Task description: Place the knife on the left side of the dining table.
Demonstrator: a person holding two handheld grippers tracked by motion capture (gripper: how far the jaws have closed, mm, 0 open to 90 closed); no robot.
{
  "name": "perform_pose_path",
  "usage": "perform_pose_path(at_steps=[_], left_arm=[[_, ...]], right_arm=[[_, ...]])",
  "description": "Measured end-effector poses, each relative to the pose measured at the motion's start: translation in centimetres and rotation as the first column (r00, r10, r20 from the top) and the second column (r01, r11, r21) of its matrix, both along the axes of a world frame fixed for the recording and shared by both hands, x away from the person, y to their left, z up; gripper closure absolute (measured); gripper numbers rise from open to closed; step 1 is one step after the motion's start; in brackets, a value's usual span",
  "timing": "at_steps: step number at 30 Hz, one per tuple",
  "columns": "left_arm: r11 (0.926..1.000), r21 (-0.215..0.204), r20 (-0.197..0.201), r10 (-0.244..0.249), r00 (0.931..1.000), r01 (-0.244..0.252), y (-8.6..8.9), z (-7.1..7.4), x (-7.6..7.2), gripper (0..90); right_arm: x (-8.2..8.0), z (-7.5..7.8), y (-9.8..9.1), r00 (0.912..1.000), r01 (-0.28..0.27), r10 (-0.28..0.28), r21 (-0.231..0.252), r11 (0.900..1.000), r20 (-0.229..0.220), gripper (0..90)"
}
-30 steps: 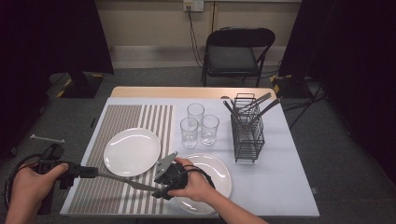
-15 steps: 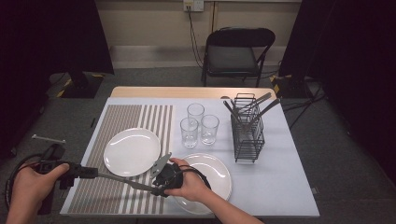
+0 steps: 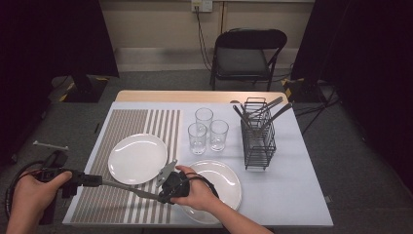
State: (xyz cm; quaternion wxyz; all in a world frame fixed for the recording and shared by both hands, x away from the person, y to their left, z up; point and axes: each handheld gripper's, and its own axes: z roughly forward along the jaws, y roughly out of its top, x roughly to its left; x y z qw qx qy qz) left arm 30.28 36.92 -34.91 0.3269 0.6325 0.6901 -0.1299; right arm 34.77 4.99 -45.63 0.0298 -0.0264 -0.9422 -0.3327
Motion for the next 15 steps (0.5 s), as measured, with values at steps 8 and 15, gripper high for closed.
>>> perform_pose_path(at_steps=[8,15], left_arm=[[1.0,-0.001,-0.001,-0.01,1.0,0.01,0.1,0.0,-0.2,77.3],[1.0,0.001,-0.007,-0.007,1.0,0.007,0.2,-0.2,-0.8,76.8]], right_arm=[[-0.6,0.1,0.1,1.0,-0.001,0.002,-0.009,1.0,0.009,77.8],[-1.1,0.2,0.2,0.9997,-0.023,0.023,-0.018,0.9996,0.008,77.9]])
